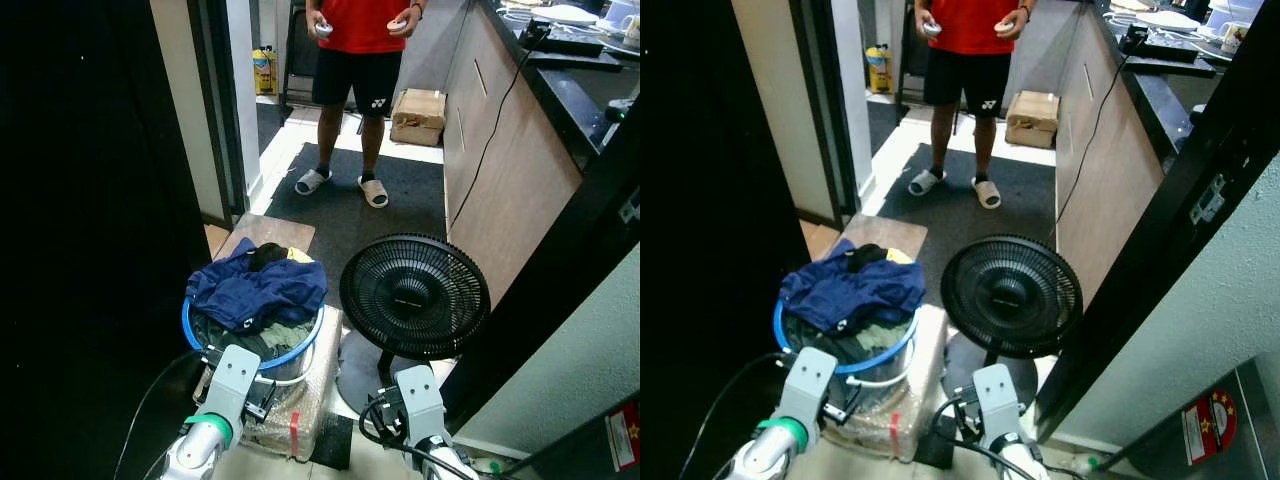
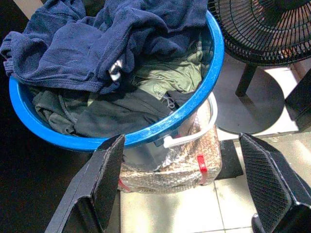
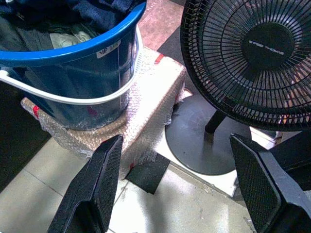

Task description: Clothes washing

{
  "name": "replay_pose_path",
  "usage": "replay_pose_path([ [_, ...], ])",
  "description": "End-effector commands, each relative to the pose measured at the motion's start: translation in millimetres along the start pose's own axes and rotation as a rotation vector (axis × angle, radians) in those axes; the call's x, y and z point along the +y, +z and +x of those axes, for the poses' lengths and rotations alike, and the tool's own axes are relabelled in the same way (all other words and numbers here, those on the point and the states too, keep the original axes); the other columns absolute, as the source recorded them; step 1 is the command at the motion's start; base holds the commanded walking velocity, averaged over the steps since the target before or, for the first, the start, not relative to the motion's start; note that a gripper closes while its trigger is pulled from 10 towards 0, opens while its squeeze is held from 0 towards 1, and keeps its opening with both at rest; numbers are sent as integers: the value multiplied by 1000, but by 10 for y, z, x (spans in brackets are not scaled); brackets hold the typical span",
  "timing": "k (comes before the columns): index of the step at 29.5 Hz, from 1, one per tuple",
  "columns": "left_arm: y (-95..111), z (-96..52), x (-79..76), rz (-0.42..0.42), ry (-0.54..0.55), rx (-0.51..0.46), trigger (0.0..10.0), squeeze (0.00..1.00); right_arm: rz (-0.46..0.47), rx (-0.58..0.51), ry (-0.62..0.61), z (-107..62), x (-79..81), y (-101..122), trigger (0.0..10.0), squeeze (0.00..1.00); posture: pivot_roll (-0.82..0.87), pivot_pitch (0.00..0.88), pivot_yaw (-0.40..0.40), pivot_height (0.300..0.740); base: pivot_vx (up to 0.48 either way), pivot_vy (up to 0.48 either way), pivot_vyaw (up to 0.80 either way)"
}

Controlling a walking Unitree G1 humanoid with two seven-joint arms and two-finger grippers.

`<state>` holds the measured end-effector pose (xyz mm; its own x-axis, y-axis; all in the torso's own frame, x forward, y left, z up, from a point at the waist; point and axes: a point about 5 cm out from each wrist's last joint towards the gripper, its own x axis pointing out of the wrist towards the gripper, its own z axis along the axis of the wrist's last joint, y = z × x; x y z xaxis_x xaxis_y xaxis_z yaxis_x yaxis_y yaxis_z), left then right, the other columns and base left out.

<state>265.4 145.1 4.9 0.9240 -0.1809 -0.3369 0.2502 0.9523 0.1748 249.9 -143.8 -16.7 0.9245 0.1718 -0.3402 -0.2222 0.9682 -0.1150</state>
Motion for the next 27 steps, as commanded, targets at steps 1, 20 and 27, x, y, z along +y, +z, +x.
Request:
replay_pose_path([
  [1,-61,-2,22,4,13,27,10000,0,-13,2,18,5,33,-7,10000,0,46,0,21,740,0,0,0],
  [20,-32,50,39,28,22,33,10000,0,-20,-12,26,44,102,33,10000,0,48,0,30,740,0,0,0],
  [27,-137,17,38,31,-6,72,10000,0,-39,40,18,15,89,-64,10000,0,57,0,25,740,0,0,0],
])
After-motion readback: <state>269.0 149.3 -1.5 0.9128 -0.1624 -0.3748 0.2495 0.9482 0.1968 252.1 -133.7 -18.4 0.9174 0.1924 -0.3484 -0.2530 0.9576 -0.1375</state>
